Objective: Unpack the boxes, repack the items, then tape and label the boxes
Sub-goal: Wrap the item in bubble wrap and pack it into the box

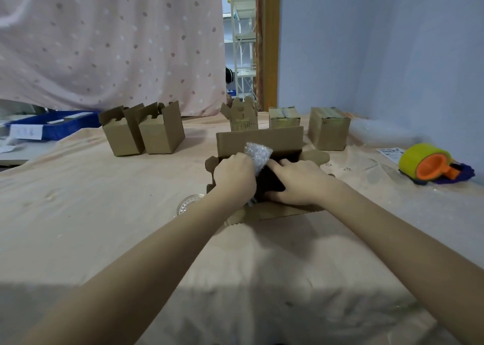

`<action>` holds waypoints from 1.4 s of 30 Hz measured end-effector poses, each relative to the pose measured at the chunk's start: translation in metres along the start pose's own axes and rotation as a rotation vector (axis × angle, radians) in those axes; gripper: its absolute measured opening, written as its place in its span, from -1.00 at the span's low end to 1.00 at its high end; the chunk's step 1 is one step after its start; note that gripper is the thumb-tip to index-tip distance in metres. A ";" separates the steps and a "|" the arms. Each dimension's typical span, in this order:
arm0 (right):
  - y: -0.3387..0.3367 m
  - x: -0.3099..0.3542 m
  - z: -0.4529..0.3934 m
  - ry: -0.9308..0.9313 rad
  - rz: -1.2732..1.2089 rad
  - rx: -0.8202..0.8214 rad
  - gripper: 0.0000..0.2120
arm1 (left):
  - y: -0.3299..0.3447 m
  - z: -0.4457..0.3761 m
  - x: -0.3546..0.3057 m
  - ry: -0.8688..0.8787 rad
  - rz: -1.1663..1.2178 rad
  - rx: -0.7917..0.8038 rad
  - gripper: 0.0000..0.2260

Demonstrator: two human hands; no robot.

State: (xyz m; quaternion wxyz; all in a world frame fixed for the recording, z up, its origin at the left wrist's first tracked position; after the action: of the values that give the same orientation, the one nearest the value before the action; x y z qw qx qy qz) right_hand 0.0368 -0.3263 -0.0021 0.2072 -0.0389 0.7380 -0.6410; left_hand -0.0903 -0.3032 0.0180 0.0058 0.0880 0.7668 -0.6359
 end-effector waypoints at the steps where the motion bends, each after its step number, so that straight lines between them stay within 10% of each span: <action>1: -0.001 0.000 -0.001 0.015 0.004 -0.016 -0.27 | 0.002 -0.003 0.002 -0.019 0.046 0.017 -0.78; 23: -0.010 0.006 -0.014 0.211 -0.070 -0.061 -0.65 | 0.022 -0.049 0.000 -0.165 0.314 0.251 -0.85; 29: 0.002 0.005 -0.033 0.142 -0.747 0.047 -0.69 | 0.005 -0.050 0.002 -0.297 0.530 0.639 -0.73; 34: 0.013 0.017 -0.029 0.037 -0.872 0.220 -0.23 | 0.001 -0.053 0.006 -0.275 0.470 0.511 -0.72; 42: 0.010 0.018 -0.039 0.123 -0.729 0.180 -0.31 | 0.007 -0.054 0.002 -0.114 0.191 0.056 -0.81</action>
State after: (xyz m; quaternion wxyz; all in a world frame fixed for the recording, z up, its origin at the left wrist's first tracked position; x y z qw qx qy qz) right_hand 0.0082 -0.2942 -0.0124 -0.0768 -0.2420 0.6274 -0.7361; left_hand -0.0853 -0.2493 0.0212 0.1075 0.1247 0.7352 -0.6575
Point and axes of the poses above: each hand's wrist, its own z-axis away from the middle knuckle, its own y-axis out of the palm, x = y × z, the point moved 2 cm from there along -z, towards the middle knuckle, and after that the axes turned 14 degrees about -y, right-handed, at the moved point
